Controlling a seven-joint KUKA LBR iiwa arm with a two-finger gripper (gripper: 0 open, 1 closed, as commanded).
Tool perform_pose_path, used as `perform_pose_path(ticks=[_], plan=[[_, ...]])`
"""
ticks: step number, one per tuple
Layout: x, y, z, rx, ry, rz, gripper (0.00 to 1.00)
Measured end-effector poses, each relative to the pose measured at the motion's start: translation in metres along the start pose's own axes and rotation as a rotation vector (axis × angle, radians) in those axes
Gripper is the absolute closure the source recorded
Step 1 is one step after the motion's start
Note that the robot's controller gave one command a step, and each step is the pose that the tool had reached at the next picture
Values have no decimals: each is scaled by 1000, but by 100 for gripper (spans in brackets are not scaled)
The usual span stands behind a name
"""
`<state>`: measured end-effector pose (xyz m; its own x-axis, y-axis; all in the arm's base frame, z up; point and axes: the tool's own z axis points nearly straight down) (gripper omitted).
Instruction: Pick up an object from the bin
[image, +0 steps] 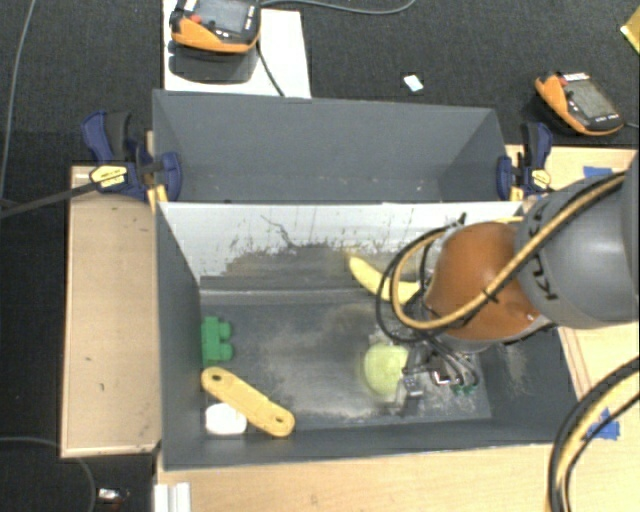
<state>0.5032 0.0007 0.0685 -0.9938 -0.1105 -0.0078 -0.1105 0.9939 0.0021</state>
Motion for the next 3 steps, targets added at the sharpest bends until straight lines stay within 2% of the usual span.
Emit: perform_pose_path(ticks=[1,3], plan=[[-13,-29,-2,1,-8,-122,100],[-13,-29,-6,1,-12,-118,100]])
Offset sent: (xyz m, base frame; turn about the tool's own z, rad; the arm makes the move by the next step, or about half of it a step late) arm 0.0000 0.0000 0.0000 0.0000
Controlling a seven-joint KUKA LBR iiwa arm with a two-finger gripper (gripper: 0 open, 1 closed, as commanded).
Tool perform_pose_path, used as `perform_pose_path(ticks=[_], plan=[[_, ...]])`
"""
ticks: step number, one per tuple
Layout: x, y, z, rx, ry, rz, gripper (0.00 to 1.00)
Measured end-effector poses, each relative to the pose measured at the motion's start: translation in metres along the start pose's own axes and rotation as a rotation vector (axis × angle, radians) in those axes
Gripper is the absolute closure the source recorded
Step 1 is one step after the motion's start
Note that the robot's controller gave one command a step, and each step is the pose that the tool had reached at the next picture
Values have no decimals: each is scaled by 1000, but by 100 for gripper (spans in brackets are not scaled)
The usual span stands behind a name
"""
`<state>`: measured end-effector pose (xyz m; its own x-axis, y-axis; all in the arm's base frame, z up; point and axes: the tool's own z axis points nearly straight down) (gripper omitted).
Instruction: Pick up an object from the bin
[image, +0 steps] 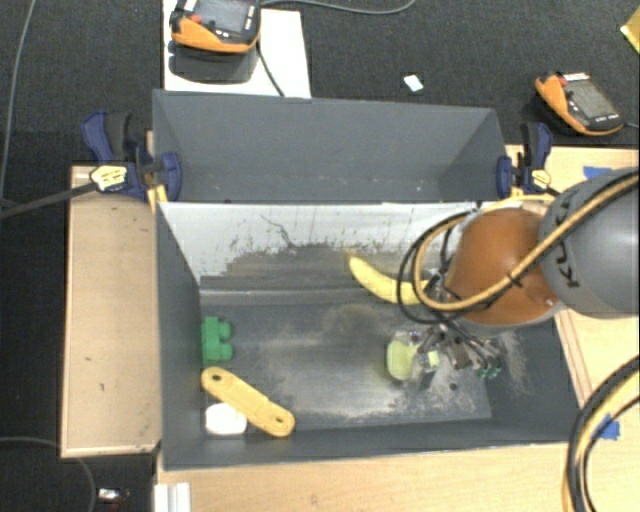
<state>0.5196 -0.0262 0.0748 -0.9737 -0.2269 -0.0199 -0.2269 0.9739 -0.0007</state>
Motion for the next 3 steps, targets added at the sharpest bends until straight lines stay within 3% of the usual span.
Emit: perform_pose_path(ticks=[2,3], plan=[[-1,0,-6,1,-6,3,100],[1,1,-27,-2,2,6,100]])
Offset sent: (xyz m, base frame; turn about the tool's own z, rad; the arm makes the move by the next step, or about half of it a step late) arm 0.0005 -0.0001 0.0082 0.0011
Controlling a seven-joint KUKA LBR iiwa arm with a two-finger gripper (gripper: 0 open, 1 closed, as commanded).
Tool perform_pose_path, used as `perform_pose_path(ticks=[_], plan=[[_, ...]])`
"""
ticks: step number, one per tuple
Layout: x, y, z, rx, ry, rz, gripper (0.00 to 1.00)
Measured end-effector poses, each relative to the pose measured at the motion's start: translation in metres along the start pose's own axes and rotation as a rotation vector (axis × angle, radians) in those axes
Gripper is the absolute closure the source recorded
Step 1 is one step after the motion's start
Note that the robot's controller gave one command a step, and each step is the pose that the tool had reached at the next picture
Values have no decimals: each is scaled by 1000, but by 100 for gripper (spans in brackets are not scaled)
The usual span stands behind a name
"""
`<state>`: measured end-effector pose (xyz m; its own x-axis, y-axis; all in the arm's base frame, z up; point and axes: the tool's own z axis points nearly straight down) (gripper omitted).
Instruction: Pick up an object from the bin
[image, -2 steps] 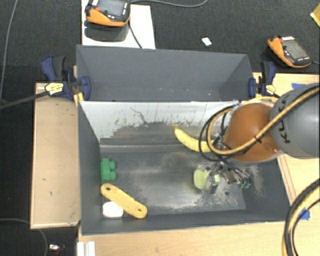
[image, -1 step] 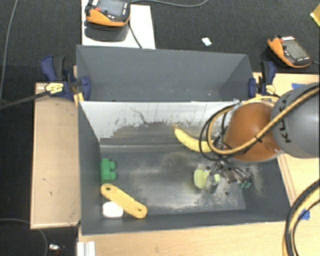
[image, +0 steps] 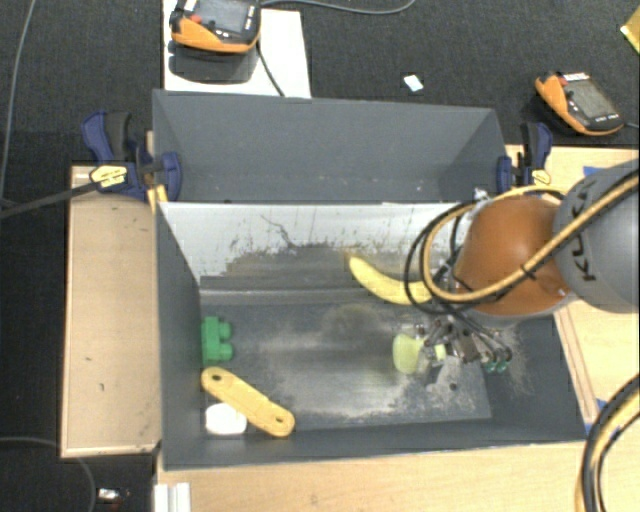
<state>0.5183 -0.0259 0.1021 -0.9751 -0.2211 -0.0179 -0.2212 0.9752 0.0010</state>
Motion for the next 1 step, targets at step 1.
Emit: perform_pose_path(ticks=[1], plan=[[-2,0,-33,1,-6,4,100]])
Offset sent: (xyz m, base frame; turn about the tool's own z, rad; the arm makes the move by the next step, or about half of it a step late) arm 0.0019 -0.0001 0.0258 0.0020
